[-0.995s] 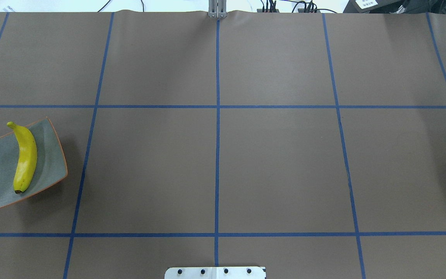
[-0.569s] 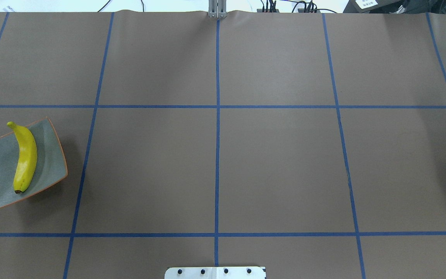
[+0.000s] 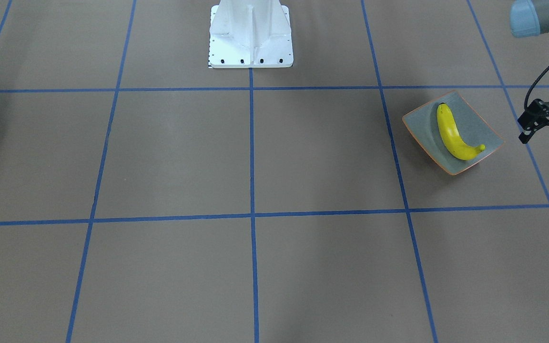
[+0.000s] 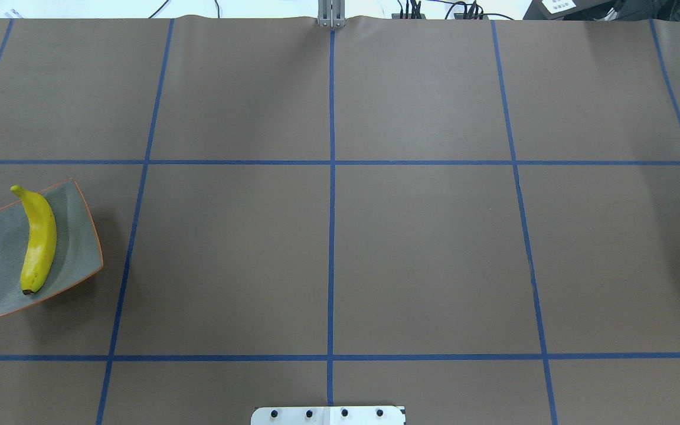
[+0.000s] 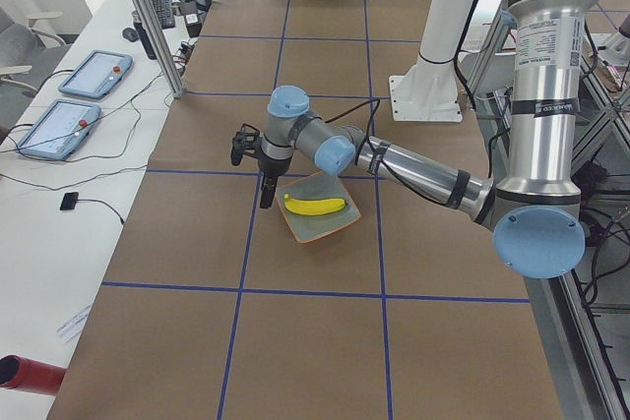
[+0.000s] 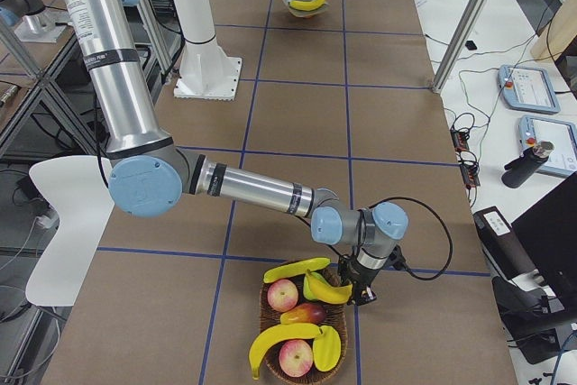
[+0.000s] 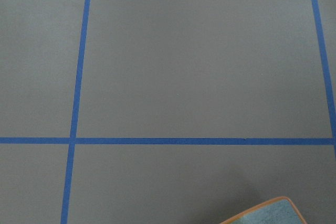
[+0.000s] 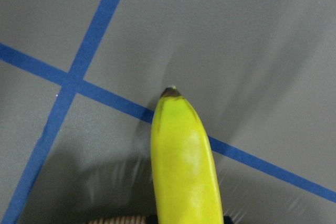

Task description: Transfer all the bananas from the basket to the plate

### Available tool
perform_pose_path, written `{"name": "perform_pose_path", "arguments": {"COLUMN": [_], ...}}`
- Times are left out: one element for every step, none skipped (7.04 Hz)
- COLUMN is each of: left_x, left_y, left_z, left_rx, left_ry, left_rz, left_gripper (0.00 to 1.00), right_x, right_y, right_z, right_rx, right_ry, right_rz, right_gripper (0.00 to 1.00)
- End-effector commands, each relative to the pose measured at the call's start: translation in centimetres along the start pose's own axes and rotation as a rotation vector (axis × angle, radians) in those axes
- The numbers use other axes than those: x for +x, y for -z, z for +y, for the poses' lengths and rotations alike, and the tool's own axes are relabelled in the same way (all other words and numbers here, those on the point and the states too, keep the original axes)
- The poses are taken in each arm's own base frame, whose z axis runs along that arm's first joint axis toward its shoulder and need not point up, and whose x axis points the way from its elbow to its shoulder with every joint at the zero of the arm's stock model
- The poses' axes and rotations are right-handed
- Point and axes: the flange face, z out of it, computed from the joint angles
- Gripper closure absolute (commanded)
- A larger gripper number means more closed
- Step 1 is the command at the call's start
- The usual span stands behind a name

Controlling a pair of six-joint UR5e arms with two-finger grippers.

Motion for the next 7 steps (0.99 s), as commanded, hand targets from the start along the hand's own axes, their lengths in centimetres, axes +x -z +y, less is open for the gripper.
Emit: {"name": "perform_pose_path", "arguments": {"left_x": [0.0, 0.0, 0.0, 0.0, 0.8, 0.8, 1.8], "left_y": [0.0, 0.0, -0.2, -0.3, 0.0, -0.3, 0.2], "left_z": [0.0, 0.0, 0.0, 0.1, -0.6, -0.9, -1.7], "left_rx": [0.0, -0.001, -0.007, -0.015, -0.007, -0.007, 0.008], "left_ry": [0.007, 0.008, 0.01, 0.018, 0.038, 0.044, 0.07], "left_rz": [0.0, -0.001, 0.002, 0.011, 0.021, 0.021, 0.035], "left_gripper": [0.0, 0.0, 0.0, 0.0, 0.0, 0.0, 0.0], "right_x": [1.3, 1.8, 1.7, 1.1, 0.2, -2.7, -6.7], "right_y": [4.0, 6.6, 11.0, 13.6, 16.1, 18.5, 20.8], "right_z": [1.0, 1.4, -0.4, -2.5, -4.8, -8.3, -12.2], "right_rx": [0.018, 0.036, 0.073, 0.111, 0.159, 0.213, 0.248], "right_ry": [-0.019, -0.027, -0.034, -0.042, -0.103, -0.19, -0.249], "right_rz": [0.001, 0.004, 0.012, -0.015, -0.039, -0.128, -0.24], "right_gripper": [1.0, 1.0, 1.0, 1.0, 1.0, 1.0, 1.0]}}
